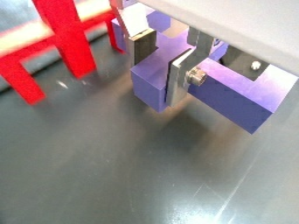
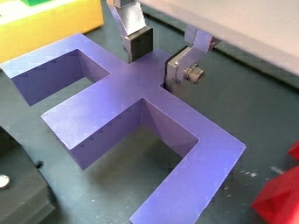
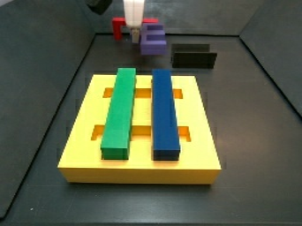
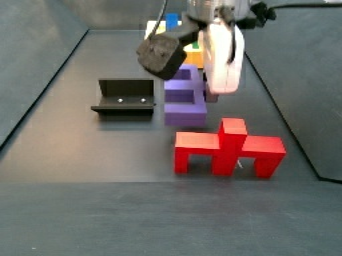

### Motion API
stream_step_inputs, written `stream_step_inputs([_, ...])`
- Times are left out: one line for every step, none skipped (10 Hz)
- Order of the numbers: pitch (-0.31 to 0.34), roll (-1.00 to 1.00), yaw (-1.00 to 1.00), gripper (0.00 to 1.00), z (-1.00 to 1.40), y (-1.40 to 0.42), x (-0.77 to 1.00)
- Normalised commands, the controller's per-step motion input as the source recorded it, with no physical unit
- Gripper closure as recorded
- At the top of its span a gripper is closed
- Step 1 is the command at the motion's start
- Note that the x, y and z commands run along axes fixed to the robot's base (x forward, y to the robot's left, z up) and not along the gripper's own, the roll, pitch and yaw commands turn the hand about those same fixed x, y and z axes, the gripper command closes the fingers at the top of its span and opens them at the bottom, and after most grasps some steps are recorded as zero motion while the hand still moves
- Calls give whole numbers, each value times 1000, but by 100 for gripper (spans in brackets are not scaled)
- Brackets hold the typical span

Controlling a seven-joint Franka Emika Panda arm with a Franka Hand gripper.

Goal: Pick up the purple object. Move up. Place the purple object on the fixture. Regrasp the purple object. Move to above the board. Insert the purple object.
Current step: Place the purple object on the fixture.

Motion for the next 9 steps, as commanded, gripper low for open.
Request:
stream_step_inputs([-6,0,0,100,0,0,0])
stream_step_inputs([-20,0,0,100,0,0,0])
stream_step_inputs([-6,0,0,100,0,0,0])
stream_step_inputs([-49,0,0,100,0,0,0])
stream_step_inputs([-49,0,0,100,0,0,0])
stream_step_inputs([-60,0,0,100,0,0,0])
stream_step_inputs([-37,0,0,100,0,0,0])
stream_step_inputs([-51,-26,0,100,0,-63,103])
stream_step_inputs([11,-143,26,100,151,-174,349])
